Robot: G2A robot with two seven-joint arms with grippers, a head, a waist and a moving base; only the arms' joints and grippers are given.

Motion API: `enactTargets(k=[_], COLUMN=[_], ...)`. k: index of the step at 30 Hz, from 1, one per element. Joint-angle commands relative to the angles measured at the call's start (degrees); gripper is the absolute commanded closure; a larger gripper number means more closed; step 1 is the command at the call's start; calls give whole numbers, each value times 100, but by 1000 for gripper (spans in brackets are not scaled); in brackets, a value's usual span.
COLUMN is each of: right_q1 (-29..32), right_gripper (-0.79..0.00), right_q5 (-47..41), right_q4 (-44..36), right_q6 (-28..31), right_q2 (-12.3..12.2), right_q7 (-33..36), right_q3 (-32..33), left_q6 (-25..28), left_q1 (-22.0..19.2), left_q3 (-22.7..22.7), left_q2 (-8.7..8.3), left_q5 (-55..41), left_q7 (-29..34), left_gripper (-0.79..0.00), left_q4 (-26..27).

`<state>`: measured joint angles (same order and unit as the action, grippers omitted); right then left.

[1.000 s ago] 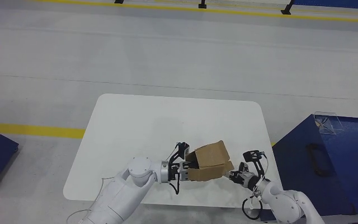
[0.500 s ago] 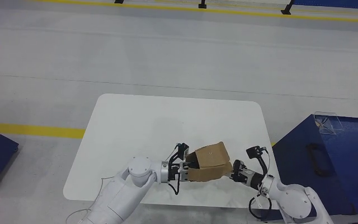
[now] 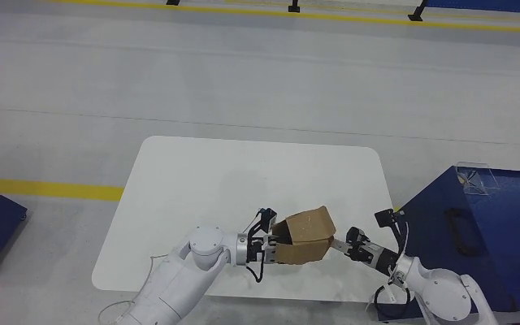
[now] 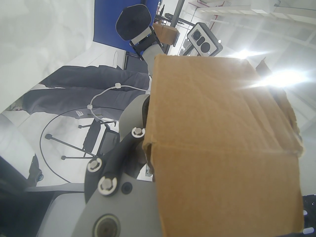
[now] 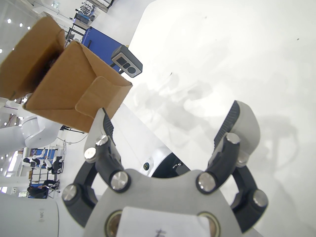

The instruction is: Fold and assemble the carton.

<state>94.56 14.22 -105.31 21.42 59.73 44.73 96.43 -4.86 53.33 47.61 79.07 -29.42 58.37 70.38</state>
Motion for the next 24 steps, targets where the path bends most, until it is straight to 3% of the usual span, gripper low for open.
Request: enactTargets(k=[1,12,24], right_q1=[24,67,-64], right_gripper=[-785,-785,-785], right_q5=[-37,201,356], right_q4=[-55,-429,-318], right_q6=[6,-245,-386], right_q2=[-5,-28,-42], right_q7=[-36,-176,-203], right_q3=[29,-22,-254], left_q6=[-14,1,50], left_q1=[-9,-25,23], left_q3=[-15,-33,32], left_q2=[4,15,-6], left_q5=[14,42,43], left_q7=[10,3,48], left_gripper=[0,0,0], left_q4=[-12,-61,-39])
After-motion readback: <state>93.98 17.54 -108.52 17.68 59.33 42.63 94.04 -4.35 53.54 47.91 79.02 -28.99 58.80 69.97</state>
